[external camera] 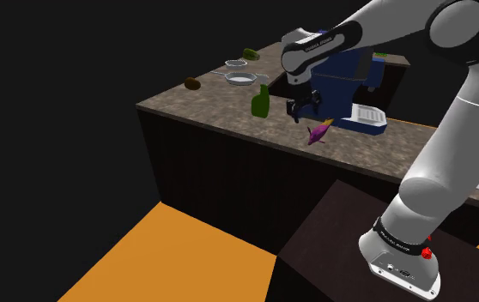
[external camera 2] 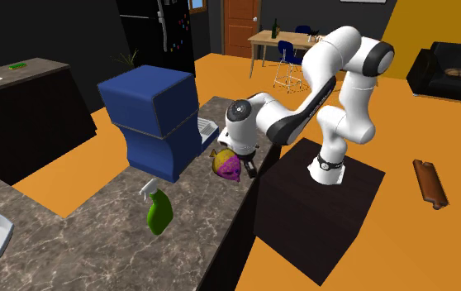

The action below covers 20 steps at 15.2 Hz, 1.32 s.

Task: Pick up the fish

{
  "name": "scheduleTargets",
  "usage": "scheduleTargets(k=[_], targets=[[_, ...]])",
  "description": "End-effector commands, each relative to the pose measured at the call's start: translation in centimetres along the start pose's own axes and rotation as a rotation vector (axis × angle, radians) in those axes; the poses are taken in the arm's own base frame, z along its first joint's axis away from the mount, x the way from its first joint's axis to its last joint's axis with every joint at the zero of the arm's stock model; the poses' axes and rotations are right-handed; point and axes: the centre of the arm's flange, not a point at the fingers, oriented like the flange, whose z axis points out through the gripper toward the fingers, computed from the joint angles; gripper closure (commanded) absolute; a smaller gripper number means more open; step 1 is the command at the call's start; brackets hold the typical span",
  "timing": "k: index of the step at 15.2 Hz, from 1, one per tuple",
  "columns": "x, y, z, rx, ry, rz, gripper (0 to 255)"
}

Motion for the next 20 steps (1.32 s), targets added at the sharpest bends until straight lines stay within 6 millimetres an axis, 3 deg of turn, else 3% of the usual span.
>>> scheduleTargets(k=[1,6,14,16,17,20], targets=[[2.7,1.1,1.6,-0.015,-0.024,0.060,0],[7.7,4.4,5.4,-0.051,-0.083,0.206,0],[8.9,3.4,9.3,-0.053,-0.086,0.216,0],[8.9,3.4,9.3,-0.053,-0.086,0.216,0],[8.9,3.4,9.4,-0.053,-0.087,0.216,255],[8.8,3.4,9.4,-0.053,-0.087,0.216,255]])
